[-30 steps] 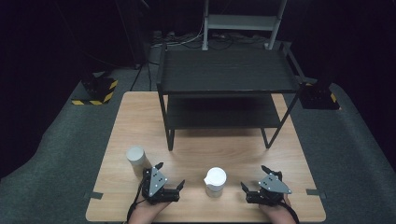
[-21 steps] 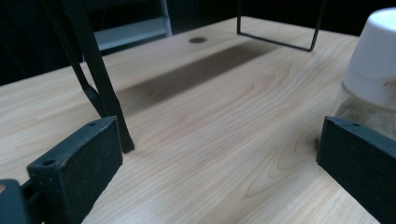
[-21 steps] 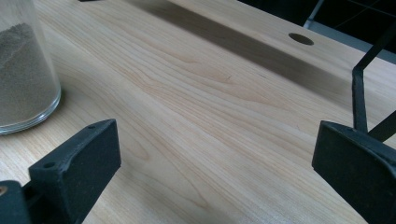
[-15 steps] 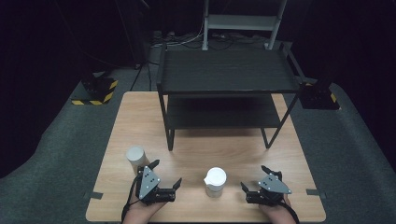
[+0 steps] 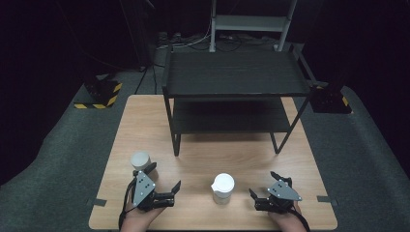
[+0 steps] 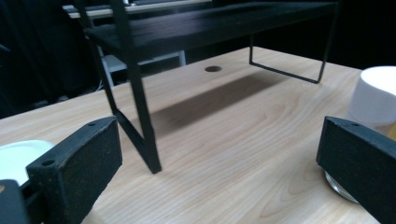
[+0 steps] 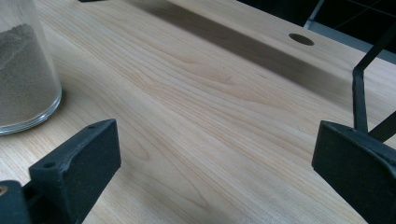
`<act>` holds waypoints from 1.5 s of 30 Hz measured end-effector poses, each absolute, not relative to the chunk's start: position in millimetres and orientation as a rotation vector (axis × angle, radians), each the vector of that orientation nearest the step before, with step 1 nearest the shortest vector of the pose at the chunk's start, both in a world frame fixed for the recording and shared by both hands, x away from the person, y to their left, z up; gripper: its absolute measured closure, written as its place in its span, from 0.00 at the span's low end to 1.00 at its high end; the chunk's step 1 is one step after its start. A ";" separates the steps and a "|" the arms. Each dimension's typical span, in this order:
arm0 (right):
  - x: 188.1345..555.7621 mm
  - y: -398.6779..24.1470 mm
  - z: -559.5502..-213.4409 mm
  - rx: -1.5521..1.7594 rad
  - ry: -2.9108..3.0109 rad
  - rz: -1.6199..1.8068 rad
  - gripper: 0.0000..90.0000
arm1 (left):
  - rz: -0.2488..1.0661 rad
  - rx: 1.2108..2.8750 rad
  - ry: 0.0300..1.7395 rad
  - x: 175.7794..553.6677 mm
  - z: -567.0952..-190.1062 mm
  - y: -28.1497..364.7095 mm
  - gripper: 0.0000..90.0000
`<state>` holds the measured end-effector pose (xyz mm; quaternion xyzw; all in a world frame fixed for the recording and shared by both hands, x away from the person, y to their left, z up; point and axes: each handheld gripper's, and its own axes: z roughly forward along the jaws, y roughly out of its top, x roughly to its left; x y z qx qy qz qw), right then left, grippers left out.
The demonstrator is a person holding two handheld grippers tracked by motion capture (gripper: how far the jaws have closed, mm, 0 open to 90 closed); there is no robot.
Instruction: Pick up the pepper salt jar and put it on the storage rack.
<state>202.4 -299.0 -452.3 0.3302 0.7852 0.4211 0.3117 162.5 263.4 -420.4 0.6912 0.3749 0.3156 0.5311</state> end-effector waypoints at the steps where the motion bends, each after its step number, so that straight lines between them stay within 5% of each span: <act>1: 202.3 -299.1 -452.4 0.871 2.072 1.112 0.00 | 0.757 1.645 0.897 161.8 -420.0 264.7 0.00; 45: 201.8 -299.0 -452.7 0.867 2.070 1.112 0.00 | 0.835 1.557 1.116 172.6 -436.5 304.2 0.00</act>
